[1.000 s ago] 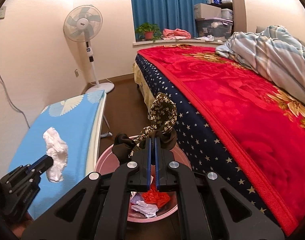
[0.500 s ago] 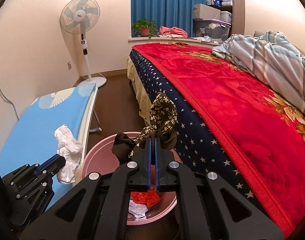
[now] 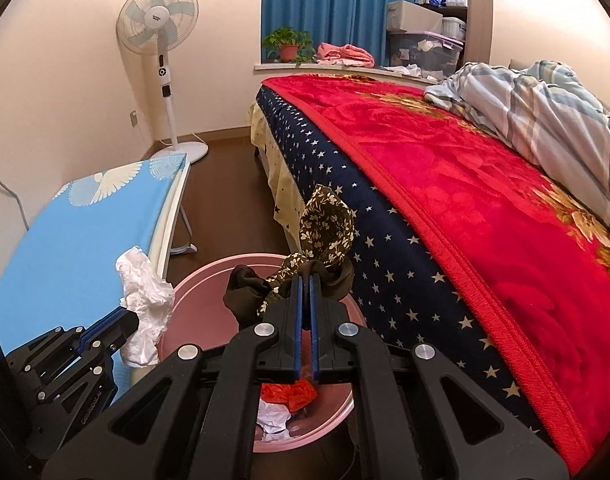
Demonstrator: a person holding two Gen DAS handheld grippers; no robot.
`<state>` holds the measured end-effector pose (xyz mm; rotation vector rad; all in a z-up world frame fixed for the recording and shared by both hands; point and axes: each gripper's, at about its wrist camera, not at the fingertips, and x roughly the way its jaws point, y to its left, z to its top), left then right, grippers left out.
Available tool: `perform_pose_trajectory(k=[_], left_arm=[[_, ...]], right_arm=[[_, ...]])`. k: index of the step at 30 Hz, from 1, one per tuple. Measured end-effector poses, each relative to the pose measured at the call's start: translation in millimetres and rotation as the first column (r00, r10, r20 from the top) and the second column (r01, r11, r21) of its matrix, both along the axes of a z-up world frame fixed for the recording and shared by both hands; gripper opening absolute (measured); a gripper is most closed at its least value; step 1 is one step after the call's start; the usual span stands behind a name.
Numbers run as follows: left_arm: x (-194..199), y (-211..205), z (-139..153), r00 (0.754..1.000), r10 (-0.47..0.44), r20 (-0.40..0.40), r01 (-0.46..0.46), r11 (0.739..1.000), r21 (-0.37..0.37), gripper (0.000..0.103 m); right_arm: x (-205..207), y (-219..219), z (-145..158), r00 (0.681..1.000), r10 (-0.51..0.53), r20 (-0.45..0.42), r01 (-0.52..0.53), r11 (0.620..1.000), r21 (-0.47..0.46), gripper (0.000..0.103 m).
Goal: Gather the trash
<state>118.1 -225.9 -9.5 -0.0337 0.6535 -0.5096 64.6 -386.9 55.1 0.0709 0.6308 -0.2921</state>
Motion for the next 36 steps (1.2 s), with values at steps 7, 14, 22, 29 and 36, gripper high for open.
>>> perform_pose_trajectory(k=[7,14,22,29,36], left_arm=[[0.5,-2.8,-1.3,1.0,-0.004,-0.003,0.004,1.0,-0.002,0.005],[1.3,-7.2,-0.9,0.999,-0.036,-0.012,0.036,0.999,-0.025,0.005],[2.9,-0.7,1.9,0.999,-0.036,-0.02,0.035,0.998,-0.043,0.033],[-15.1,28.6,21.8,0.999,0.002,0.035,-0.001,0.999,-0.038,0.036],[-51.6,70.1,47.8,0.99,0.084,0.111,-0.083,0.996,-0.014,0.076]], right_arm=[[0.8,-0.4,-0.4,1.0,-0.003,-0.004,0.003,1.0,0.001,0.003],[-0.1,-1.7,-1.0,1.0,-0.011,-0.002,0.011,1.0,-0.001,0.004],[-7.5,-9.1,-0.7,0.999,-0.049,0.016,0.049,0.999,0.013,0.047],[-20.5,-5.8,9.7,0.997,-0.045,0.059,0.043,0.998,0.04,0.07],[-44.3,18.3,27.0,0.993,0.02,0.119,-0.024,0.999,0.032,0.098]])
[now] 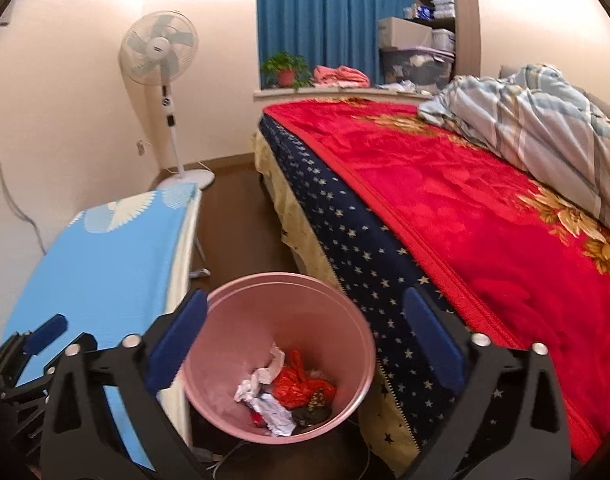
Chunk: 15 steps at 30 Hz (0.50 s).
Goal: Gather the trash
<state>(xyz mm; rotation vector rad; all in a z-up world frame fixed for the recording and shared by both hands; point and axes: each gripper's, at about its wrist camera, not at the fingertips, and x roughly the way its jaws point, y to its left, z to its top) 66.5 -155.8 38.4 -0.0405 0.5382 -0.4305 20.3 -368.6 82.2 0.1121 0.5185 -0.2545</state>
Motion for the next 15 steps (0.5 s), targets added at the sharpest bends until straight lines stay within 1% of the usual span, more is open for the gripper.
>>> perform_pose_trajectory(k=[1,4,6,9,11,15], left_arm=[[-6.8,7.1,4.4,1.0,0.024,0.01,-0.024,1.0,0.002,0.081],[-20.8,22.6,12.3,0.997,0.071,0.026,-0.072,0.997,0.013,0.089],[-33.3,34.3,14.6,0.993,0.114,0.028,-0.115,0.993,0.024,0.092],[-49.4,54.2,13.7,0.985,0.174,0.006,-0.174,0.984,0.029,0.093],[-58.3,65.6,11.3,0.978,0.207,-0.017,-0.206,0.978,0.034,0.095],[-78.0,85.1,6.1,0.963,0.267,-0.037,-0.265,0.962,0.067,0.095]], right_arm=[[-3.8,5.5,1.6,1.0,0.011,0.005,-0.01,1.0,-0.003,0.098],[-15.1,21.1,3.5,0.999,0.037,0.02,-0.037,0.999,0.002,0.098],[-23.0,33.0,1.2,0.999,0.047,0.021,-0.047,0.999,-0.004,0.098],[-33.5,50.4,-5.8,0.998,0.064,0.005,-0.064,0.998,0.0,0.098],[-41.3,63.0,-10.0,0.997,0.073,-0.003,-0.073,0.997,-0.017,0.098],[-61.8,88.3,-20.5,0.996,0.085,-0.007,-0.085,0.996,-0.039,0.098]])
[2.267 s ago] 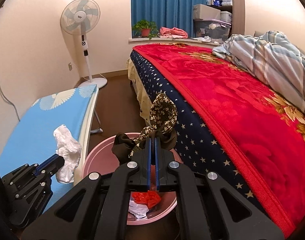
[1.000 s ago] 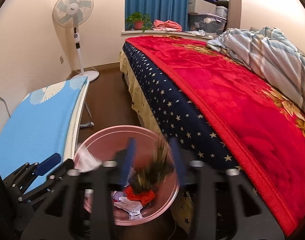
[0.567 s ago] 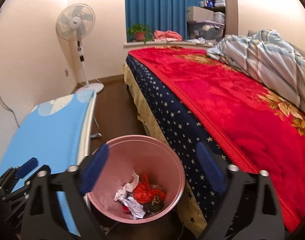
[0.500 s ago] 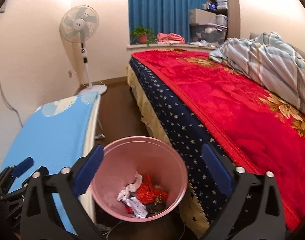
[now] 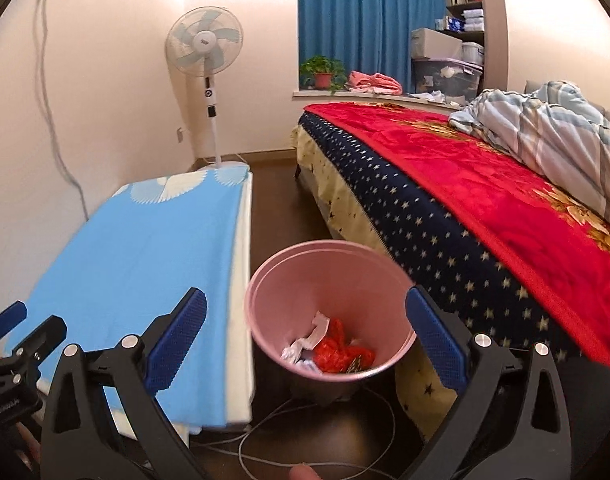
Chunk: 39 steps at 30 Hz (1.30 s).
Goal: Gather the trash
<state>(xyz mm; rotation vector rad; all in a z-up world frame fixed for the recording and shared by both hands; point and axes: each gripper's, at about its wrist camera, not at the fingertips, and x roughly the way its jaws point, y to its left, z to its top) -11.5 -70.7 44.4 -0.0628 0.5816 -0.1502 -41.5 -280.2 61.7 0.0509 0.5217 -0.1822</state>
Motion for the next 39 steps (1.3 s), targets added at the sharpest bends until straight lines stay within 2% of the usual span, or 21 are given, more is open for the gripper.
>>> perform_pose_trajectory(k=[7,12,20,39], left_arm=[[-7.2,19.7,-14.5,0.998,0.068,-0.006,-0.068,0.997,0.03,0.095],[-10.0,26.3,-20.0,0.996,0.089,-0.009,-0.089,0.996,0.017,0.095],[-10.3,26.4,-22.4,0.996,0.087,-0.006,-0.087,0.996,0.012,0.095],[-10.4,23.0,-27.5,0.997,0.082,-0.015,-0.081,0.997,0.016,0.095]], right_arm=[[-0.6,16.6,-13.8,0.999,0.006,-0.043,-0.006,1.0,0.006,0.098],[2.9,24.8,-19.6,0.998,0.02,-0.058,-0.02,1.0,0.009,0.098],[5.7,40.9,-22.6,0.998,0.044,-0.049,-0.045,0.999,-0.029,0.098],[11.5,31.0,-26.4,0.997,0.032,-0.066,-0.034,0.999,-0.028,0.098]])
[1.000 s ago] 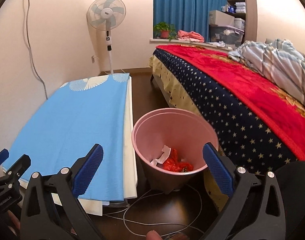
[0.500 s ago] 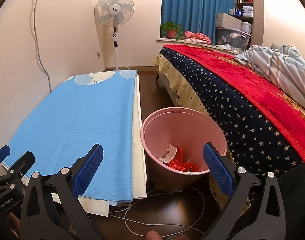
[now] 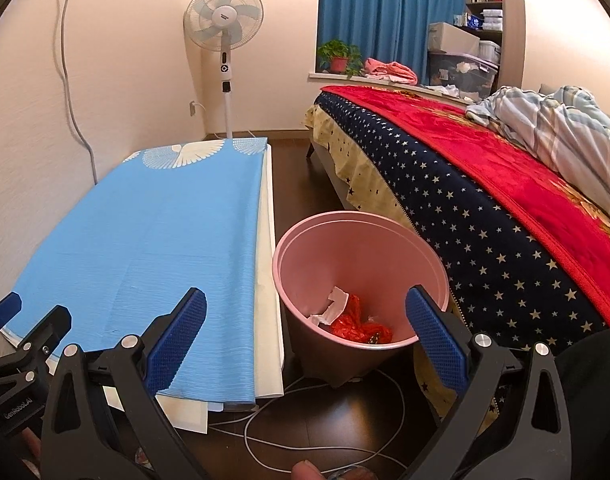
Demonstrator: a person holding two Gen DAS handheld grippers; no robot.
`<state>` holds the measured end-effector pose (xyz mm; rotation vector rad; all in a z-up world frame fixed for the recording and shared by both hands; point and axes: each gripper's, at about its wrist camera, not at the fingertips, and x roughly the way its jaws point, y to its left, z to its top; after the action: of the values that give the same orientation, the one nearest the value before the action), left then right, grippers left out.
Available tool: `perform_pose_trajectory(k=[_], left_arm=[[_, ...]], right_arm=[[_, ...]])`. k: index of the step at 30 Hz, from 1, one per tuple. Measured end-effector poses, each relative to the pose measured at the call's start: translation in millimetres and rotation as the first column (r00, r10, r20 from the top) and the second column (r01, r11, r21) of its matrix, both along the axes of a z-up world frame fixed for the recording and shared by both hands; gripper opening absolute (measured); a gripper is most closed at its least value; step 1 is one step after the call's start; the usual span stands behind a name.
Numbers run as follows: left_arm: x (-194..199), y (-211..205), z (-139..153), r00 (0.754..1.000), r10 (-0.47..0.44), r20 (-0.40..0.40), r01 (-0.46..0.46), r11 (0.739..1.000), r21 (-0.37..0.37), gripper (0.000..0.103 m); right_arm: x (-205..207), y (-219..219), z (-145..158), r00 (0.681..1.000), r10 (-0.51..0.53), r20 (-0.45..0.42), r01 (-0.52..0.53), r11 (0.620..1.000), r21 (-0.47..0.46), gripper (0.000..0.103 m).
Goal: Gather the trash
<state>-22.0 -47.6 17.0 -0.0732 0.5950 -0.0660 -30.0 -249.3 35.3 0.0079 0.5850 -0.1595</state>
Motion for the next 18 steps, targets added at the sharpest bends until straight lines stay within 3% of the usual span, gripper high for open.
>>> perform_pose_trajectory(k=[18], left_arm=[[1.1,0.7,-1.1,1.0,0.001,-0.007,-0.001,1.0,-0.004,0.095]], right_arm=[[1.1,1.3,-0.2,1.0,0.002,-0.002,-0.002,1.0,-0.007,0.098]])
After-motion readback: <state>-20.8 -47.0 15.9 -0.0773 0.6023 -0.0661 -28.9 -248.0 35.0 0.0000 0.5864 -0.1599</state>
